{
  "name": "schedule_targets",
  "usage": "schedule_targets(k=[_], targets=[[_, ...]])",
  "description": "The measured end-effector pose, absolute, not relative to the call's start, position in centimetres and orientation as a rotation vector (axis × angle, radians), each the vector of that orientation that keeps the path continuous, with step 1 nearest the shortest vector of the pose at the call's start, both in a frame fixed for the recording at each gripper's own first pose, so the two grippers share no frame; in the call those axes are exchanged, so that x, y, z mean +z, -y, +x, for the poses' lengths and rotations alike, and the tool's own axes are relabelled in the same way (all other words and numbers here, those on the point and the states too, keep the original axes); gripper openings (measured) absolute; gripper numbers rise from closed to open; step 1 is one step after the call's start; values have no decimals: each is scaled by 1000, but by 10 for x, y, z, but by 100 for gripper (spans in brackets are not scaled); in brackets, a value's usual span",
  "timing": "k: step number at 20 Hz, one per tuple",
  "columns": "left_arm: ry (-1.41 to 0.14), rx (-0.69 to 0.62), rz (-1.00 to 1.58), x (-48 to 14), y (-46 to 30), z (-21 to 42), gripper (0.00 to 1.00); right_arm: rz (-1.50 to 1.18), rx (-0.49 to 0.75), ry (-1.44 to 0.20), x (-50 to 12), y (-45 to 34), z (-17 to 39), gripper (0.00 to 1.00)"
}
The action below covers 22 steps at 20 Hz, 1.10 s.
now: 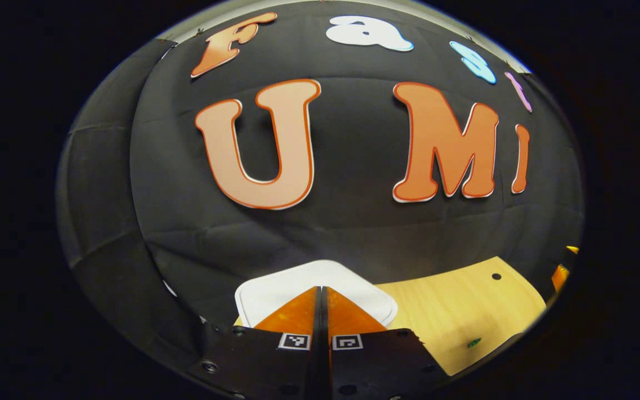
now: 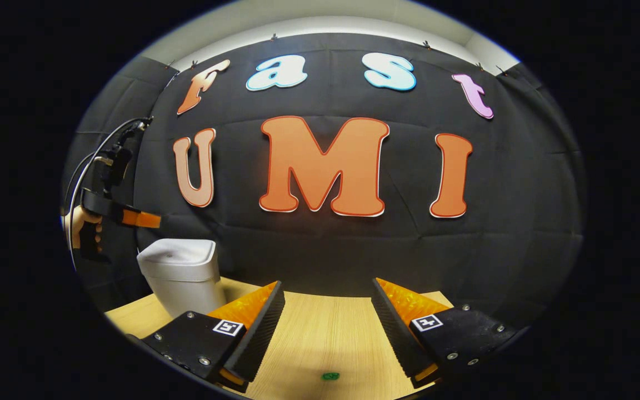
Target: Press the lid of the desktop garbage bin to open it, pick up the crumpled paper on the desktop and throw it into the bin, then pick up the pop can on the desktop and drop it into the bin, and finally close the garbage bin lid.
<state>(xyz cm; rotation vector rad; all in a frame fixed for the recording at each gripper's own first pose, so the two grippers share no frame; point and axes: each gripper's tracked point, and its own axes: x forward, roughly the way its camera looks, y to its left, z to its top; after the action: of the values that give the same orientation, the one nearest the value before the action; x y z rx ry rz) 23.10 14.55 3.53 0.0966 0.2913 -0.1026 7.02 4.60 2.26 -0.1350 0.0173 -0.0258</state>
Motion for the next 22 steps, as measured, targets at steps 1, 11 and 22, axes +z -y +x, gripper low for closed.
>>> schedule_targets(k=[1,11,22], targets=[[-323,-115,82,24,-143,230,0,-139,-27,-20,22,-46,70,94],[-462,-96,45,-37,-154,233,0,-144,-31,-55,8,-43,77,94],[-317,-52,134,-25,-151,225,0,-163,-52,-66,9,-32,71,94]])
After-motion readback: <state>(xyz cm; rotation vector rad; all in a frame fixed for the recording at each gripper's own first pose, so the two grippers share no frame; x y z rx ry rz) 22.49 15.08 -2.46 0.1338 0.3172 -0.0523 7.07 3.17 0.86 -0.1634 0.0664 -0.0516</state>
